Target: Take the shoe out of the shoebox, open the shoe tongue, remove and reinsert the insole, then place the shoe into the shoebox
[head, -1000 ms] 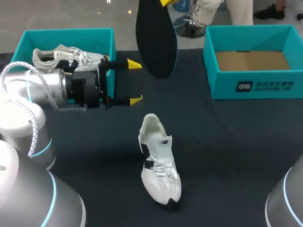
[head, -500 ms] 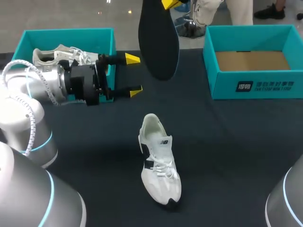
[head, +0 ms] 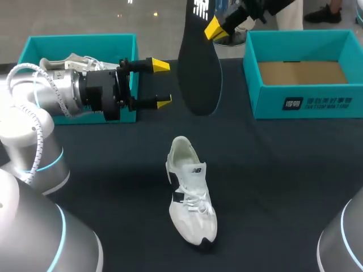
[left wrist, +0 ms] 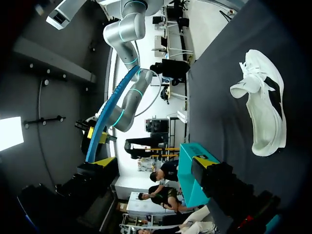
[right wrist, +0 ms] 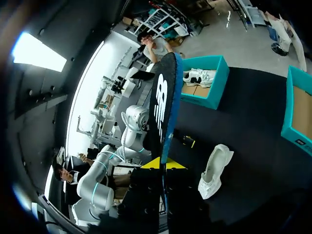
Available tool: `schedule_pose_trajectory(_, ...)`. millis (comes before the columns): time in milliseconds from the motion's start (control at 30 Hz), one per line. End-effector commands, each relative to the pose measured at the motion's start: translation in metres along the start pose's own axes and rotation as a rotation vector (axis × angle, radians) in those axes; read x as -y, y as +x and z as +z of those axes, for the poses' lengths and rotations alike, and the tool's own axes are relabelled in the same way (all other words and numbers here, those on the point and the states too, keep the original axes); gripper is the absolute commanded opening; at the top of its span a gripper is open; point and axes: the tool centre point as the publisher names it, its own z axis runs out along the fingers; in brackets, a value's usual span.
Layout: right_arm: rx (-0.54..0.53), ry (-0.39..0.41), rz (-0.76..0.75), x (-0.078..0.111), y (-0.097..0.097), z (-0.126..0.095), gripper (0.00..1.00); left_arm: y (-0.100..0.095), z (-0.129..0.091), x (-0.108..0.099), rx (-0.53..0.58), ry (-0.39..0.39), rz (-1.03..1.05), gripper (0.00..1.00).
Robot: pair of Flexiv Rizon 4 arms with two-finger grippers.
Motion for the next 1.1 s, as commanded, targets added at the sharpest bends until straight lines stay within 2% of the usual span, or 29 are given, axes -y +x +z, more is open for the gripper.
schedule_pose_trajectory(33,-0.056,-0.013,0.037,0.011,-0.021,0.012,0.0,0.002,-0.002,-0.002,-0.006,0.006,0.008,1.0)
schedule_pose_trajectory(267,-0.081,-0.002,0.093,0.02,-0.046,0.021,0.0,0.003,-0.005,-0.004,-0.008,0.006,0.007,1.0)
schedule_pose_trajectory(500,-0.115,0.043,0.112,0.013,-0.055,0.038,0.0,0.004,-0.006,-0.002,-0.012,0.018,0.026,1.0)
schedule_pose_trajectory(867,-0.165,0.104,0.11,-0.008,-0.063,0.069,0.0,0.004,-0.003,0.008,-0.011,0.051,0.06,1.0)
schedule_pose_trajectory(1100,-0.196,0.145,0.093,-0.022,-0.056,0.086,0.0,0.004,0.002,0.012,-0.023,0.035,0.096,1.0)
